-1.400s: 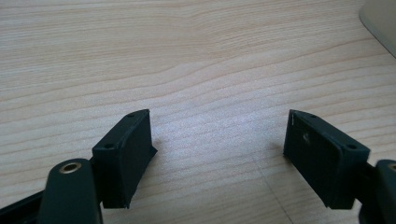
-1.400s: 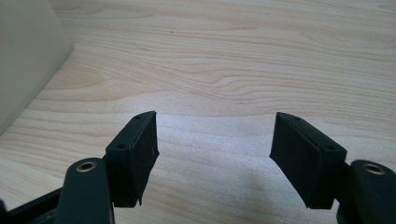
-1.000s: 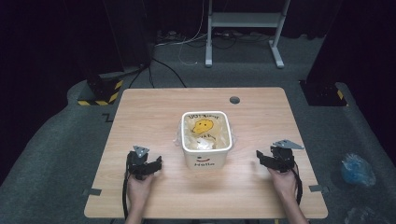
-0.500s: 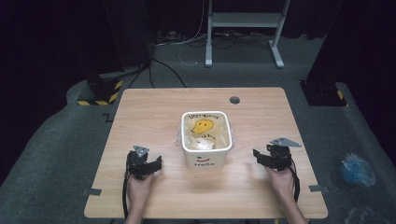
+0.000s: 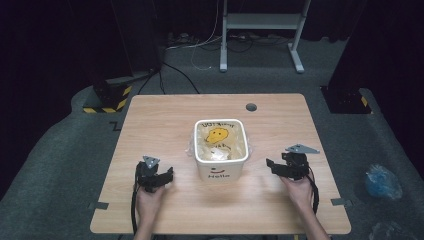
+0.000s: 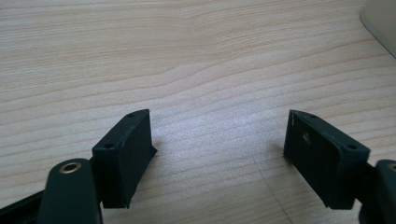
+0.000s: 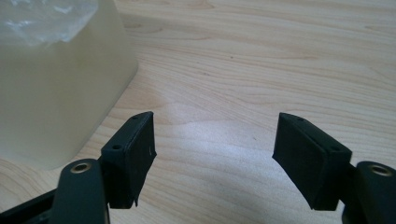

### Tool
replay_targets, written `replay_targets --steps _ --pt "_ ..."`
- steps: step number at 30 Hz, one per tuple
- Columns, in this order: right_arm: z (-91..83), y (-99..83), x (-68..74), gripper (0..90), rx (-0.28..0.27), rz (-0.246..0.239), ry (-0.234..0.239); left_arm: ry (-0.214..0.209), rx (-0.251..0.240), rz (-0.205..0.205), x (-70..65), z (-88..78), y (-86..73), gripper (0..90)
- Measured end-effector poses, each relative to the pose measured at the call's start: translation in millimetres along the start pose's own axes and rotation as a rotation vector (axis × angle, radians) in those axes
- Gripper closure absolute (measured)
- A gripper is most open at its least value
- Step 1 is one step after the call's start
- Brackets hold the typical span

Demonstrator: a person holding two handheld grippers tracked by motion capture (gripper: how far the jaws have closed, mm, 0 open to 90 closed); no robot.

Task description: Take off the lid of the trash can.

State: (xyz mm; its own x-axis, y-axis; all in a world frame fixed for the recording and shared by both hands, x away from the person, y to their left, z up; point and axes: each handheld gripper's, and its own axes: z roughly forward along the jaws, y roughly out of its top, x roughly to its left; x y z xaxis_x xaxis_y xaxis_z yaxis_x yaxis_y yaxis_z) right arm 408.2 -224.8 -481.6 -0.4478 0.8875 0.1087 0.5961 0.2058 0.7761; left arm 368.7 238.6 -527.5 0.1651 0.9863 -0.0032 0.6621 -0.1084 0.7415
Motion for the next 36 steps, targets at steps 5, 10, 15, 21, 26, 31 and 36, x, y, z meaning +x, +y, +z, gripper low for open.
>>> replay_targets --steps 5,10,15,21,26,31,36 --pt "0.7 6.6 2.6 33.1 0.001 -0.001 0.023 0.000 0.000 0.000 0.0 0.0 0.0 23.7" --pt "-0.8 10.6 4.2 35.0 -0.005 -0.002 0.027 0.000 0.000 0.000 0.0 0.0 0.0 23.7" --pt "-4.9 16.7 3.6 38.3 -0.027 0.005 0.038 0.000 0.000 0.002 0.1 0.1 0.1 23.7" --pt "-7.6 23.8 4.0 41.9 -0.030 -0.008 0.053 0.000 0.001 0.001 0.0 0.2 0.1 23.7" --pt "-11.4 31.8 6.7 43.3 -0.055 -0.012 0.063 0.000 0.001 0.000 0.0 0.3 0.2 23.7" --pt "-11.4 37.2 8.0 45.2 -0.051 -0.002 0.079 0.001 -0.002 -0.003 -0.2 0.6 0.3 23.7" --pt "-13.1 43.5 11.5 48.0 -0.058 -0.012 0.092 0.001 -0.002 -0.002 -0.1 0.5 0.3 23.8"
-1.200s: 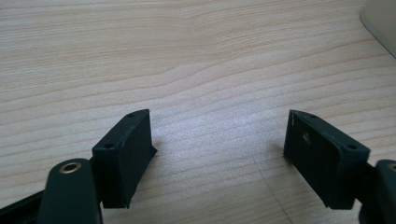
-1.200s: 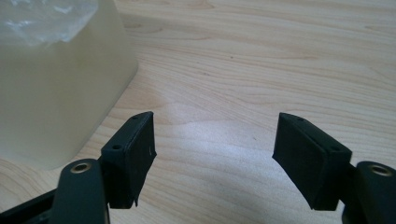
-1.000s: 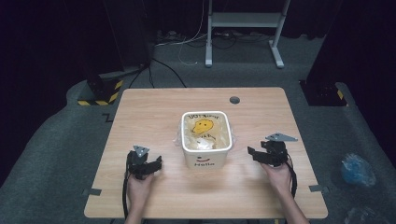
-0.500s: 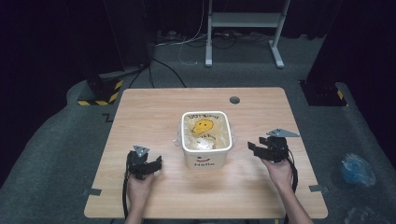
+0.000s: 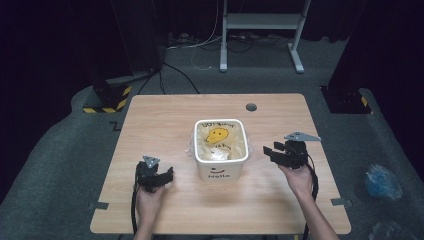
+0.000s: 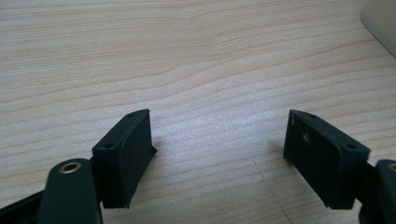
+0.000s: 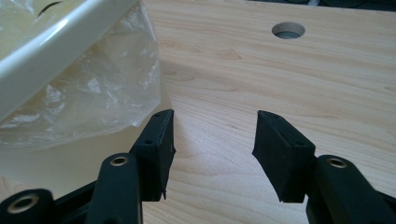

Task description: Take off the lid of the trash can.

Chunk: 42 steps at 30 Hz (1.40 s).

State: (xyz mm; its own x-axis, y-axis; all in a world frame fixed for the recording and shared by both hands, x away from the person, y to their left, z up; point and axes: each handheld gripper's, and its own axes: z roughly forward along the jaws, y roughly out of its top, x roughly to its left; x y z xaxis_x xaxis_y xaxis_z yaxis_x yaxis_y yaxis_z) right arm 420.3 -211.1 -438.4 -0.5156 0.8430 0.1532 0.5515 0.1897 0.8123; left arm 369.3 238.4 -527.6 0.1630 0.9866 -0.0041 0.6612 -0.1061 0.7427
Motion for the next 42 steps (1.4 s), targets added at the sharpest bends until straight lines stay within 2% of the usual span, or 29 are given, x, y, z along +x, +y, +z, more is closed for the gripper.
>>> replay_targets --steps 26,35,38,39,42 --pt "-3.1 33.5 14.7 48.9 -0.021 -0.047 0.020 -0.001 0.000 -0.004 -0.2 0.2 0.1 23.7" --pt "-1.5 44.6 17.7 42.9 -0.009 -0.056 0.035 -0.002 -0.001 -0.007 -0.3 0.5 0.3 23.7" --pt "0.0 47.5 18.3 39.2 -0.004 -0.058 0.038 -0.002 -0.002 -0.007 -0.2 0.8 0.5 23.7" --pt "0.0 48.7 19.3 35.0 -0.005 -0.057 0.035 -0.002 -0.002 -0.007 -0.2 0.8 0.4 23.8" --pt "-0.4 50.3 20.0 33.0 -0.008 -0.063 0.038 -0.001 -0.002 -0.006 -0.1 0.8 0.6 23.8"
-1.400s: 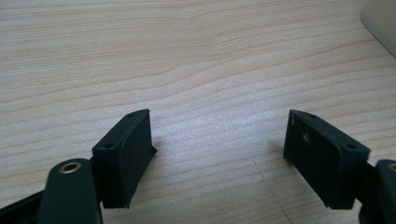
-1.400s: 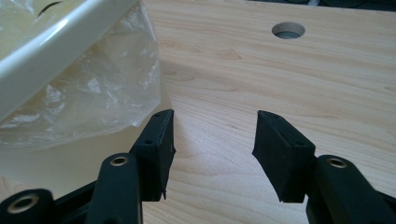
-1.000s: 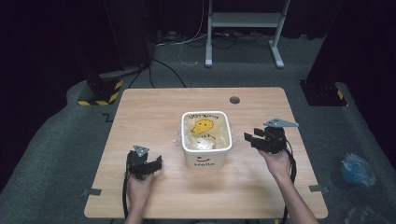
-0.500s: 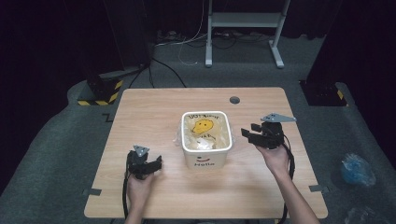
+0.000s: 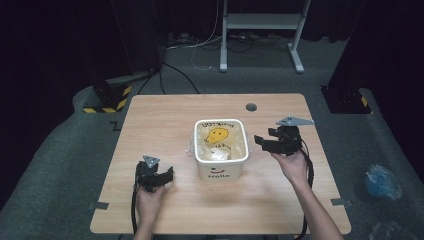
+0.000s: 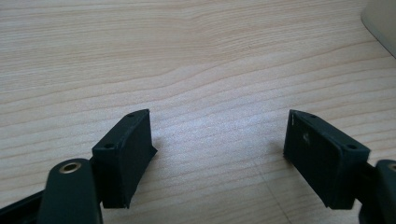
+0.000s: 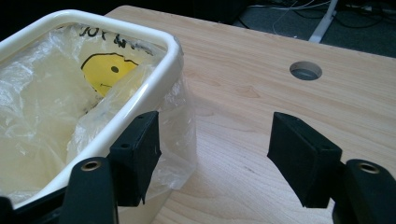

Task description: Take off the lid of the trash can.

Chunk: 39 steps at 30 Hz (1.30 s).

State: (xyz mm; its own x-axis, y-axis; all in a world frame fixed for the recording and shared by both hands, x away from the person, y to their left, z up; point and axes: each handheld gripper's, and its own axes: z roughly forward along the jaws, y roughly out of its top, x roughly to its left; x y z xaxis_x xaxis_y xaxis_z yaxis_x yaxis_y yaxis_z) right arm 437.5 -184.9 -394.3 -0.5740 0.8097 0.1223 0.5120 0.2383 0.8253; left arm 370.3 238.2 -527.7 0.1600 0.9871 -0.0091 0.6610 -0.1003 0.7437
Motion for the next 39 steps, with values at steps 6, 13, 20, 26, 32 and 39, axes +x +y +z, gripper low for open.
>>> replay_targets --steps 6,13,20,26,32,39 --pt "0.3 7.4 1.9 26.7 0.011 -0.008 0.021 0.000 -0.001 -0.001 0.3 0.3 0.3 24.0" --pt "2.5 17.3 9.2 36.1 -0.008 -0.033 0.012 -0.001 -0.001 -0.002 0.3 0.3 0.2 24.1" --pt "11.7 24.6 14.2 39.9 0.000 -0.034 0.012 -0.001 -0.001 -0.001 0.4 0.3 0.3 24.1" --pt "17.8 32.4 20.0 43.2 -0.003 -0.049 0.017 -0.001 -0.001 -0.001 0.4 0.2 0.3 24.1" --pt "23.2 38.3 23.6 47.4 0.003 -0.057 0.022 0.000 -0.001 -0.001 0.4 0.2 0.3 24.1" --pt "34.2 42.7 25.0 52.1 0.019 -0.059 0.052 -0.001 -0.001 -0.001 0.4 0.3 0.3 24.1"
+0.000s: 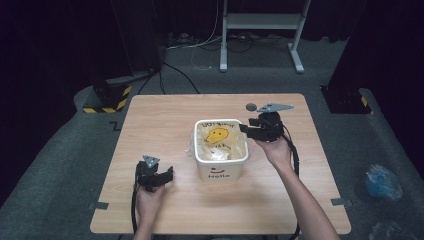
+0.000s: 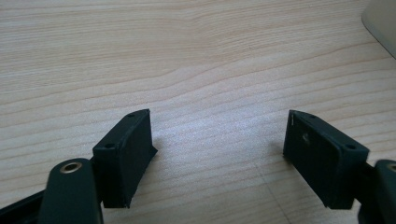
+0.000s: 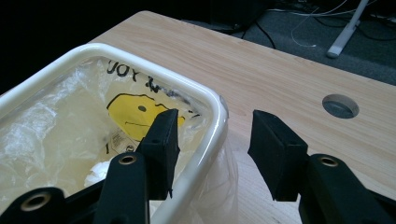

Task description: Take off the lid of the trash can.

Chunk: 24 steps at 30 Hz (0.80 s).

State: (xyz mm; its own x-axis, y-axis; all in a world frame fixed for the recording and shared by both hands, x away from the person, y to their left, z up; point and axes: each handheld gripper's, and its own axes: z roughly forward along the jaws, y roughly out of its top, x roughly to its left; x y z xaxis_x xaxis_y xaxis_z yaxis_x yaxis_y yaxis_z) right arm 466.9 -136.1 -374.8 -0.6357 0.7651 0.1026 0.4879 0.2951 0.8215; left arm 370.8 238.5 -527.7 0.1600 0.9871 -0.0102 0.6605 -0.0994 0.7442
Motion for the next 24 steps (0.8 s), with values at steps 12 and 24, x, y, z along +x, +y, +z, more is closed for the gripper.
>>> replay_targets --steps 12,24 --pt "8.2 8.2 -0.5 60.4 -0.029 -0.034 -0.028 0.000 0.000 0.000 0.0 0.0 0.0 24.1" --pt "19.2 15.1 -3.9 61.0 0.004 -0.030 -0.021 0.002 0.001 0.002 -0.2 0.0 0.0 24.1"
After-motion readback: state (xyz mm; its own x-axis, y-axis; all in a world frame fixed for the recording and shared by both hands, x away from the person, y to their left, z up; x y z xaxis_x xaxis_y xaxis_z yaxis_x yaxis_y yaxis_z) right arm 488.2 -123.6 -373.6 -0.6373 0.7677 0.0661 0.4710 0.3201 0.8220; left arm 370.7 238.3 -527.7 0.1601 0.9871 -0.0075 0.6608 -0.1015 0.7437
